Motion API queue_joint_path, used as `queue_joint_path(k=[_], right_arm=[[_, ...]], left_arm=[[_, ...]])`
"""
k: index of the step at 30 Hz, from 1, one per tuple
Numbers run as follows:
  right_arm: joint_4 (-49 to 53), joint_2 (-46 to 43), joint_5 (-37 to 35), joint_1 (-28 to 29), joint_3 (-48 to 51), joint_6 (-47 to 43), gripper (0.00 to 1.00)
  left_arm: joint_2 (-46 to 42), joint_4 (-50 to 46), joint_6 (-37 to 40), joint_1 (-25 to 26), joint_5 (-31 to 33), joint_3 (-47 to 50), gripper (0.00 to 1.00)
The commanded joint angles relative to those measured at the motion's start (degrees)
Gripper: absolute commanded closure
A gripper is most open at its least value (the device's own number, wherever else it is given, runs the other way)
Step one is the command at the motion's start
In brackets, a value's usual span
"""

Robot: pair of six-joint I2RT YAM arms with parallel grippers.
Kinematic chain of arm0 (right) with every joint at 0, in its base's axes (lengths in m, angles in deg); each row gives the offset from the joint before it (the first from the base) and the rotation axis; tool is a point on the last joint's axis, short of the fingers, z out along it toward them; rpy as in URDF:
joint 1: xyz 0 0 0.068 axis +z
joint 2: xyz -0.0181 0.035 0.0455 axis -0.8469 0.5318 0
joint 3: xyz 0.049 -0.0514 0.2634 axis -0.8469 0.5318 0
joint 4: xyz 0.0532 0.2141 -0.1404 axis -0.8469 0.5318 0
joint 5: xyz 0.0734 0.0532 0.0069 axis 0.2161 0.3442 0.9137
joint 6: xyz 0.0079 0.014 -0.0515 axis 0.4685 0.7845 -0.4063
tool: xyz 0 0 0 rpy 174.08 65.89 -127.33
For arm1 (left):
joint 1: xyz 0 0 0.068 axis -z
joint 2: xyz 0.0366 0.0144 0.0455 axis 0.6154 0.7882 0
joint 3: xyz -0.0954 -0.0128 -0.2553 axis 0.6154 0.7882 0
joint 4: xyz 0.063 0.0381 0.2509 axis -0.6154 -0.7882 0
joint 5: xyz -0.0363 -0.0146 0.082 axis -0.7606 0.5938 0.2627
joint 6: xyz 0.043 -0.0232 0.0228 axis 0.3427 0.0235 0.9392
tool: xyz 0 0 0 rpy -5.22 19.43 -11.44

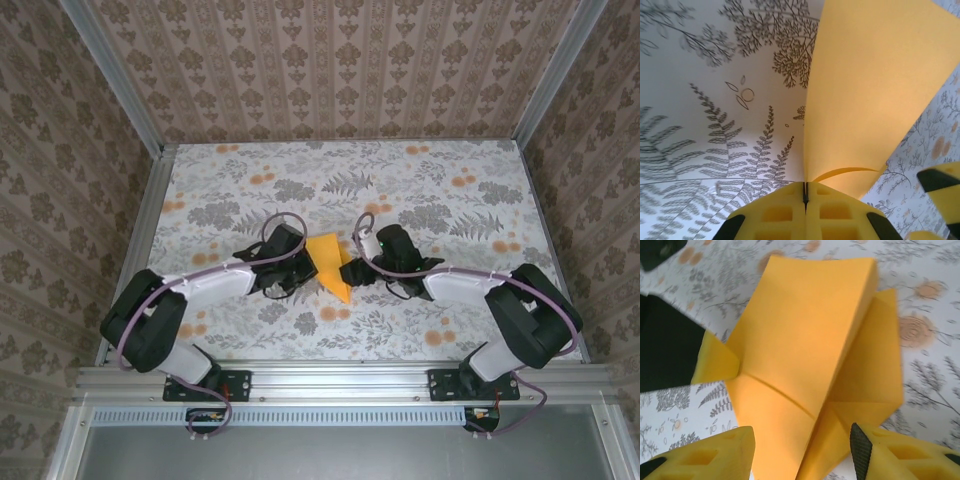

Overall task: Fold a paper plane with a square sheet of paper (pick it up from the middle)
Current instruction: Fold the wing for the fifth time at the center of the table.

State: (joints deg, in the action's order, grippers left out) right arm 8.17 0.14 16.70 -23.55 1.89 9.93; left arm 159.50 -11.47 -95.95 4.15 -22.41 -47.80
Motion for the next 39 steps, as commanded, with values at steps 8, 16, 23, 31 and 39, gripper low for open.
queue_joint_path(k=[8,16,23,31,39], right_arm=[[-5.52,-0.45,-5.53,5.95,0.74,-8.21,0.47],[-7.17,-3.33,-8.9,6.59,5.93,-8.17,0.51],[-6.54,-2.03,-11.1,7.44,6.45,-10.27,0.53],[-8.93,2.35,-14.82,8.95,4.74,-12.79,0.53],[-18.53,7.51,-20.77,9.95,5.33,-16.94,0.52]], left_arm=[[-0.42,-1.9,2.8,0.01,-0.41,-2.3,1.0],[7.33,-0.25,4.96,1.11,-3.95,-8.05,1.0],[11.96,-1.01,5.35,1.29,-4.82,-12.09,1.0],[13.09,-2.29,4.91,1.35,-4.78,-13.6,1.0],[13.32,-2.27,3.86,1.38,-5.31,-13.85,1.0]])
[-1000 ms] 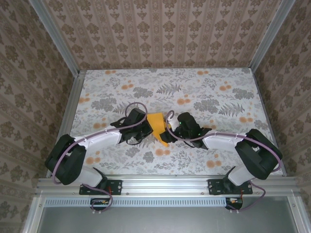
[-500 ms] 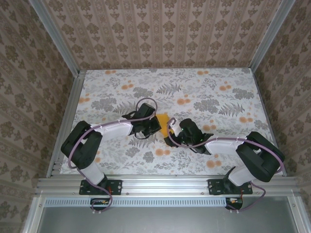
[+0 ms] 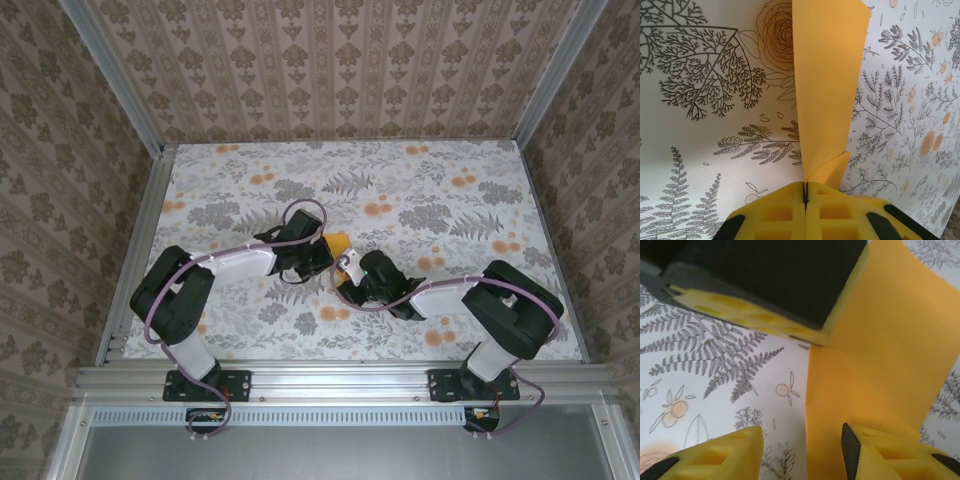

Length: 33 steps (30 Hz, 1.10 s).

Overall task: Fold a paper plane with a square sheet of paper (pick it up from the middle)
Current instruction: Fold the wing for the fifth time at the center of the table.

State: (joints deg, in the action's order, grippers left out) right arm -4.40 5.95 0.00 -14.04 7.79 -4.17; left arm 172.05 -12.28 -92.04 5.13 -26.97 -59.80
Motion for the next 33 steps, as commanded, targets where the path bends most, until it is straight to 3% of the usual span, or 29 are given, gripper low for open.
queue_joint_path(k=[1,10,20,25,33], right_arm=[[-6.47,2.38,-4.63,0.44,-0.76,-3.43,0.53],[-10.3,5.58,-6.79,0.77,-0.92,-4.89,0.55],[-11.3,6.64,-6.98,0.67,-0.88,-4.65,0.76],[-11.54,6.21,-5.86,0.36,-0.73,-3.22,0.88],[-11.62,3.54,3.23,-3.11,0.02,5.51,0.94]], left_arm=[[0.68,-1.39,-0.19,0.39,-0.83,-1.88,1.0],[0.39,-1.43,-0.67,0.22,-1.05,-1.78,1.0],[-0.82,-1.44,-0.76,-0.29,-1.2,-0.99,0.99],[-2.56,-1.87,-0.19,-1.49,-0.7,-0.36,0.86],[-8.33,-4.26,2.36,-5.5,1.45,2.52,0.58]])
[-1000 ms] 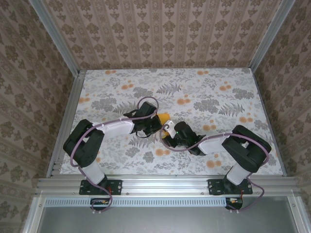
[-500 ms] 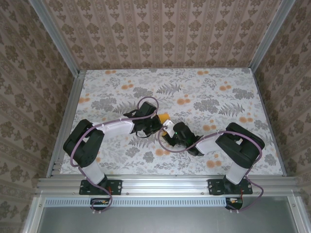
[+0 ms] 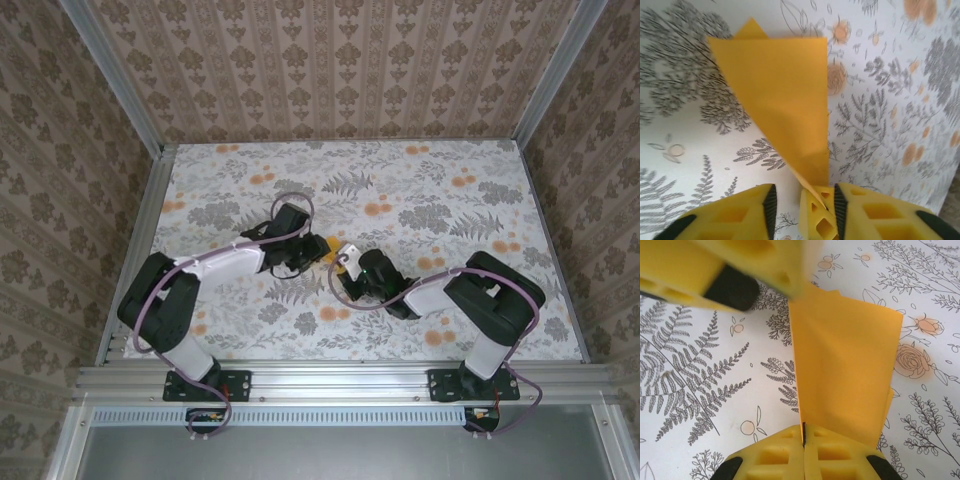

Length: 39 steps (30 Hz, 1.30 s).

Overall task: Fold a paper plane with a square sheet of paper (pick it up from the middle)
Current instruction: Fold the wing for the fifth time at the center of the table.

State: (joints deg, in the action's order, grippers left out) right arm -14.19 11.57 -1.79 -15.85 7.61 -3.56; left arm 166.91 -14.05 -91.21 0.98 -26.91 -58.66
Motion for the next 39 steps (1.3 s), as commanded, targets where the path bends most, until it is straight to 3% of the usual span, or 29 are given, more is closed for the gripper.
queue_joint_path(k=[1,6,14,27,39], right_arm=[[-2.01,-2.27,6.15,-1.77,0.31,6.06,0.95],[-3.99,-2.69,13.53,-4.77,0.67,13.83,0.95],[-7.03,-1.33,20.66,-7.67,1.13,24.33,0.95],[-10.9,3.45,29.99,-10.47,1.03,37.23,0.95],[-10.75,5.13,30.24,-10.73,1.3,42.82,0.96]], left_arm=[[-3.97,-2.64,1.91,-1.71,1.56,1.8,0.54],[-6.62,-3.58,4.05,-2.92,2.71,3.19,0.44],[-7.26,3.19,5.86,-2.79,0.5,6.55,0.43],[-4.64,8.86,10.44,-0.78,-2.0,5.94,0.59],[0.07,12.96,12.95,0.13,-4.71,5.15,0.69]])
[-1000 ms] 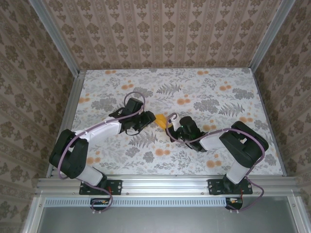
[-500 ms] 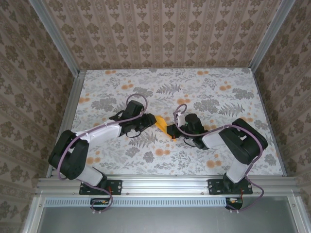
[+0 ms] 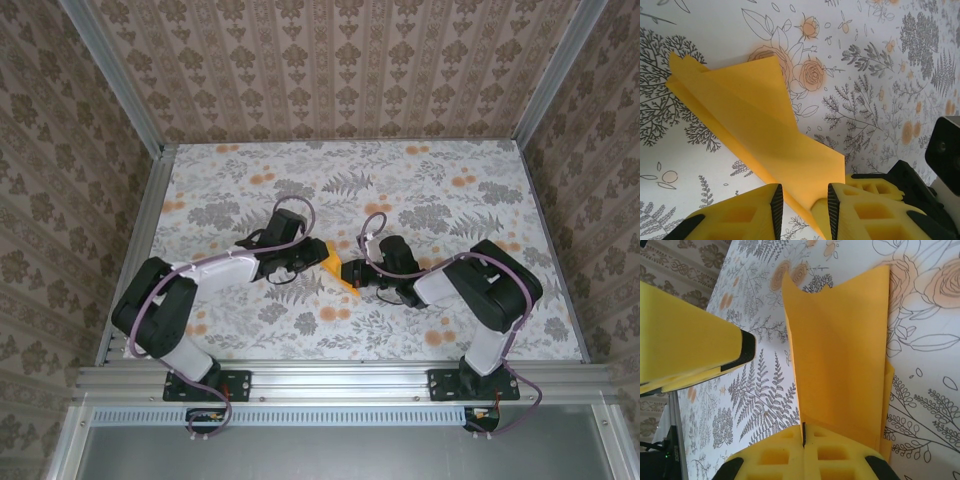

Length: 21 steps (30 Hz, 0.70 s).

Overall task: Fold a paper plane with a square sheet of paper (pick it up from the middle)
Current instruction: Fold the wing for the fifth time at the center of the table.

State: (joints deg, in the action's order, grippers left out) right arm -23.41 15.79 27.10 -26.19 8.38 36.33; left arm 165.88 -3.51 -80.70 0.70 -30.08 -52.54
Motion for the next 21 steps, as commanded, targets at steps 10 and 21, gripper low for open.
queue_joint_path(k=[10,21], right_arm=[[1.41,1.35,1.26,-1.27,-0.24,4.95,0.97],[4.98,2.49,1.7,-2.03,-1.43,5.46,0.98]], left_arm=[[3.99,4.61,3.81,0.69,-2.87,-1.65,0.71],[5.69,5.79,4.43,0.79,-3.48,-2.06,0.73]])
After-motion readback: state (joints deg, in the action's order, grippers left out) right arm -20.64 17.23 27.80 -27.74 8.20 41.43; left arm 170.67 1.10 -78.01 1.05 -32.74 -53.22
